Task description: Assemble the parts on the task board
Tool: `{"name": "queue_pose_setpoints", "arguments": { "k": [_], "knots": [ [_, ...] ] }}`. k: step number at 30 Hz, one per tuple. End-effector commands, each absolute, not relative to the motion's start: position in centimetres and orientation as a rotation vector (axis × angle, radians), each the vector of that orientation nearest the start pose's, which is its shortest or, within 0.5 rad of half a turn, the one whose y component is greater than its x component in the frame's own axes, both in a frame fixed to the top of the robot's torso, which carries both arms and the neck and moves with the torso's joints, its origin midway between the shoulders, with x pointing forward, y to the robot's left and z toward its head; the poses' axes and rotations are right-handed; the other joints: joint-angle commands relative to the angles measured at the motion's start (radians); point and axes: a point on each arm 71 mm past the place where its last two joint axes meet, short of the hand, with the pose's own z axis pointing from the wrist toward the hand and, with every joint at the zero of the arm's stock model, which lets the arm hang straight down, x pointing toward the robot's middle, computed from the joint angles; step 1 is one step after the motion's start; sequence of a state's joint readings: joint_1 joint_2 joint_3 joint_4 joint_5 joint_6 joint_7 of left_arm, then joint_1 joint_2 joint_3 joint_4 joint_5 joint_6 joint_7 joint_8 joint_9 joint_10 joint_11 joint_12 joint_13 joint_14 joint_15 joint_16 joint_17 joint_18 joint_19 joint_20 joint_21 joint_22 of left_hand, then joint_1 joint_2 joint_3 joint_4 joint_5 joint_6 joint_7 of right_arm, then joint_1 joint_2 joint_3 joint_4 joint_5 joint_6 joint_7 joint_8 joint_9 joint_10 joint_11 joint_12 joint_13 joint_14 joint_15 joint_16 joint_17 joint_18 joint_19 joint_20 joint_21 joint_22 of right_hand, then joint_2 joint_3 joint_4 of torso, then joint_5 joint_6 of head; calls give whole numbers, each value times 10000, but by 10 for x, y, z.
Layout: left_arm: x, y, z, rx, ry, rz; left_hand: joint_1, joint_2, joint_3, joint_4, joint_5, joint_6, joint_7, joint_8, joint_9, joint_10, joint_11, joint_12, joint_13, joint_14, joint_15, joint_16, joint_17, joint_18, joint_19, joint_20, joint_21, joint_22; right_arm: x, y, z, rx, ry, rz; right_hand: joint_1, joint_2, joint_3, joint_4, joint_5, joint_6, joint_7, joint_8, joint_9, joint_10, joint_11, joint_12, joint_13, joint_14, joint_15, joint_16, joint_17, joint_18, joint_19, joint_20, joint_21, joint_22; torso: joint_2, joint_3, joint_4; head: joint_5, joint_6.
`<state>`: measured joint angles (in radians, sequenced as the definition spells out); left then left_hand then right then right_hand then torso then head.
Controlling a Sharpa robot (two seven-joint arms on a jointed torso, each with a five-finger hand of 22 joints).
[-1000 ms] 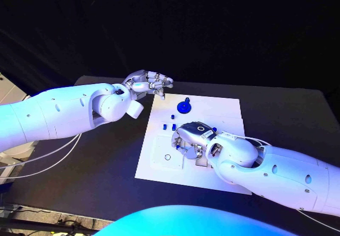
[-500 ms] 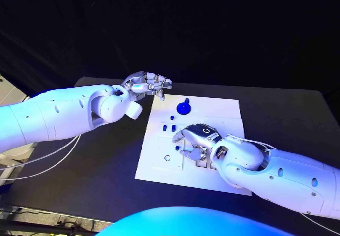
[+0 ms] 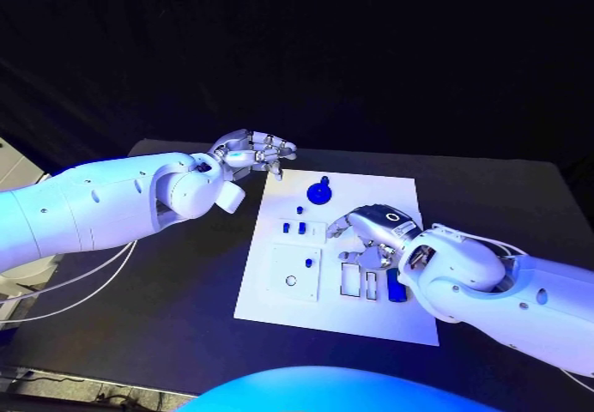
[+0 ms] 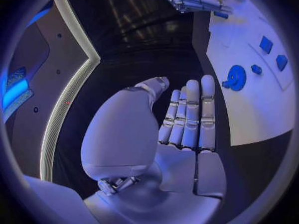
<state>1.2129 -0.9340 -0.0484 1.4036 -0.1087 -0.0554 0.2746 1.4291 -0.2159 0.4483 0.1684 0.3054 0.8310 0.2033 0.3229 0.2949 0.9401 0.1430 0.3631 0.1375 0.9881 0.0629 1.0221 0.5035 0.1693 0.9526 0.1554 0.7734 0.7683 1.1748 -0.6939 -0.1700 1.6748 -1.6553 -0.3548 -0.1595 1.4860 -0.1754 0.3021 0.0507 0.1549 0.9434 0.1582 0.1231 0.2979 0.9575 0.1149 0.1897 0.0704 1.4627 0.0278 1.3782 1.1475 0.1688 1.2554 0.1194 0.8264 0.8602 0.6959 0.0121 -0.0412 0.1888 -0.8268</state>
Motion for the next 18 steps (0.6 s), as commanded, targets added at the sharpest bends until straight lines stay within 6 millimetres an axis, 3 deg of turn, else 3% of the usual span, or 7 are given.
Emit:
{"name": "queue_pose_setpoints", "arguments": {
  "k": [1,8,12,18],
  "knots": [
    [501,277,-186,-10382,16048,-15018,105,-17,-33,20,-10,-41,7,-53,-9,-99,-1,-35,-15,-42,61,27,9,131,5,48,50,9,420,-100,-209,-4339,16966,8097,-50,-10,160,40,44,100,13,46,-15,192,-48,83,-20,255,-54,89,156,-184,182,-29,265,260,-9,0,-24,-126,111],
    [501,277,-186,-10352,16067,-15024,105,-17,-33,20,-10,-41,7,-53,-9,-99,-1,-35,-15,-42,61,27,9,131,5,48,50,9,443,-132,-188,-3960,17108,7211,-178,-168,329,129,69,150,-14,27,-49,332,-72,103,-61,317,-67,203,336,-234,322,-59,490,501,-10,6,-30,-279,270],
    [501,276,-186,-10330,16083,-15052,105,-17,-33,20,-10,-41,7,-53,-9,-99,-1,-35,-15,-42,61,27,9,131,5,48,50,9,453,-143,-189,-3972,17553,6634,-265,-342,272,191,45,-9,-111,-83,-106,93,-42,-26,-77,313,-50,219,334,-227,286,-40,364,425,14,16,0,-337,313],
    [502,277,-186,-10328,16073,-15032,116,-14,-37,21,-13,-46,8,-55,-10,-109,2,-37,-15,-51,64,22,11,131,-1,52,53,15,458,-145,-197,-4276,18363,6201,-333,-386,112,272,17,-43,-163,-109,-117,0,-26,-57,-66,317,-32,241,357,-221,274,-22,297,391,16,12,-1,-317,302]
  ]
}}
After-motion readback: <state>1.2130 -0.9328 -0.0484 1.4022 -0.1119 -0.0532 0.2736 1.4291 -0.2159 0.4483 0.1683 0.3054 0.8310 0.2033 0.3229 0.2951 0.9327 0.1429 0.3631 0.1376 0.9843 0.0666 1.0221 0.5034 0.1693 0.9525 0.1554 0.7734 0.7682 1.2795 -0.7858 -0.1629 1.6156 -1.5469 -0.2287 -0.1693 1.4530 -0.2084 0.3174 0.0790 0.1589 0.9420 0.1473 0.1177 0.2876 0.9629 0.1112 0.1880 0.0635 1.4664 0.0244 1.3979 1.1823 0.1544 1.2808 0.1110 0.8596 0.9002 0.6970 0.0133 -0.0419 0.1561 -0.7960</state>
